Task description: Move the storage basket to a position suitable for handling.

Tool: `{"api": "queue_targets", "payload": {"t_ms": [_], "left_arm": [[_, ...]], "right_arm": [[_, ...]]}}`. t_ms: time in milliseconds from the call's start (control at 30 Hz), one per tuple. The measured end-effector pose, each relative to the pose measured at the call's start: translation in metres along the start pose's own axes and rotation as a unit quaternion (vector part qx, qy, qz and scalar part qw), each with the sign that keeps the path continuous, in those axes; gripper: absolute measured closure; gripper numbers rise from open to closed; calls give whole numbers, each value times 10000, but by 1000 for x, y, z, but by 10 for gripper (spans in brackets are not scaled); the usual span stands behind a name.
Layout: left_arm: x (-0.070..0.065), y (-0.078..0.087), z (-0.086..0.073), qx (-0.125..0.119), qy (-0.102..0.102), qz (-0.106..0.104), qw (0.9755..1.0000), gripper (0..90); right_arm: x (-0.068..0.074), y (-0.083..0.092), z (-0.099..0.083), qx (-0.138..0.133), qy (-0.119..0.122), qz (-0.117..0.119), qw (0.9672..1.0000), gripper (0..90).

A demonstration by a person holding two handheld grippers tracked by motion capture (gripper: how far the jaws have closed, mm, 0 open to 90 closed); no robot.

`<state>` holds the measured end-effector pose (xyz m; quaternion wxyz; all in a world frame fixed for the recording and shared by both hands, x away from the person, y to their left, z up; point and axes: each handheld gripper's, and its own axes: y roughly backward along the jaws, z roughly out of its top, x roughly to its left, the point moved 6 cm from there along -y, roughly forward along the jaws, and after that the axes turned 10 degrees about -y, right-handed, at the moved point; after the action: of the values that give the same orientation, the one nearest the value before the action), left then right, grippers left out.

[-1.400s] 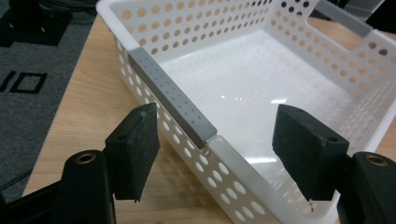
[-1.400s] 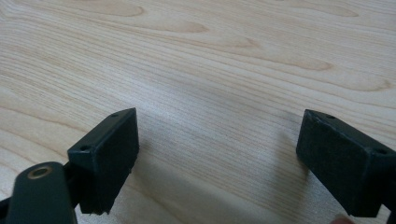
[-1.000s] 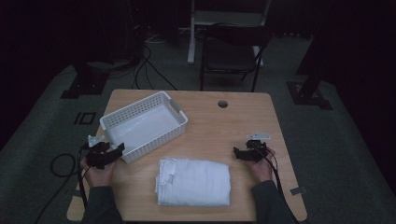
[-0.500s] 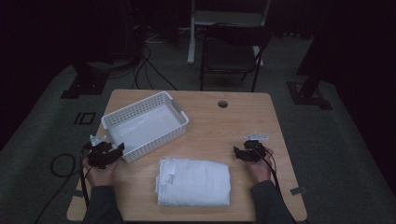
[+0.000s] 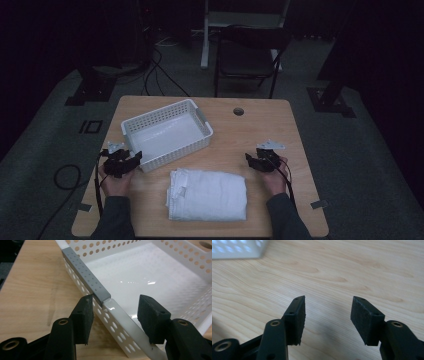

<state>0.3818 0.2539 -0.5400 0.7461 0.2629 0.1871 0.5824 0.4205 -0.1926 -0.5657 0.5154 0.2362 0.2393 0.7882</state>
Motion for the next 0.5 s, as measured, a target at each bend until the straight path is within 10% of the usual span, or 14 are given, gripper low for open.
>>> {"api": "queue_targets", "payload": {"t_ms": [500], "left_arm": [[-35, -23, 22, -9, -550, -264, 9981, 493]], "right_arm": [[21, 11, 39, -422, -32, 374, 9984, 505]]}}
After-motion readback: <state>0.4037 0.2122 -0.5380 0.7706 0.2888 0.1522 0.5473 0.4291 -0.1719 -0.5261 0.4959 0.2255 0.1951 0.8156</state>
